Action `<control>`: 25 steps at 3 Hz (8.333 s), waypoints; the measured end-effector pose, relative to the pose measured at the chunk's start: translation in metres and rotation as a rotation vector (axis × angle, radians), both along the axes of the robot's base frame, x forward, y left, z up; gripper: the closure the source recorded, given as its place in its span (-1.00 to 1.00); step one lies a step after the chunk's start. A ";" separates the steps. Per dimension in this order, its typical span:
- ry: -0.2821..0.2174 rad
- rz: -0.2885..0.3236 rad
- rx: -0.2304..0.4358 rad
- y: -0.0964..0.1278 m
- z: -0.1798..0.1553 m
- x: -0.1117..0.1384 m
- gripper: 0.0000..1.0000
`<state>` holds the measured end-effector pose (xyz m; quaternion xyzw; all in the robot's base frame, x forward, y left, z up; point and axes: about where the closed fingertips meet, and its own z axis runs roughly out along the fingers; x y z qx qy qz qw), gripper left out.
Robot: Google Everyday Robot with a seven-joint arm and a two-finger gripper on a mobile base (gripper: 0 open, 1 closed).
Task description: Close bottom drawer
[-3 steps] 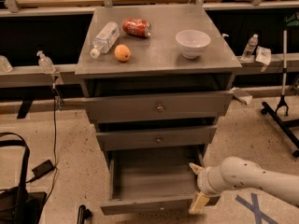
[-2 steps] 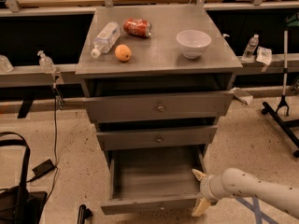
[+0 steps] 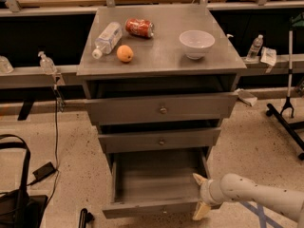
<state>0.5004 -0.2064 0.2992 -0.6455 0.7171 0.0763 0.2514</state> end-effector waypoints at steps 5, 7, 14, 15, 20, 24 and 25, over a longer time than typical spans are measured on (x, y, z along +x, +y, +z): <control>-0.117 0.067 -0.081 0.031 -0.119 0.080 -1.00; -0.138 0.044 -0.074 0.027 -0.121 0.098 -1.00; -0.138 0.044 -0.074 0.026 -0.116 0.096 -0.23; -0.138 0.044 -0.074 0.026 -0.116 0.096 -0.24; -0.134 0.045 -0.032 0.014 -0.087 0.065 -1.00; -0.049 0.089 0.138 0.026 -0.069 0.000 0.58; -0.002 0.072 0.160 0.015 -0.086 -0.015 0.99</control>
Offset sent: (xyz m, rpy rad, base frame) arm 0.0411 0.0289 -0.1206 -0.0849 -0.0541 0.0748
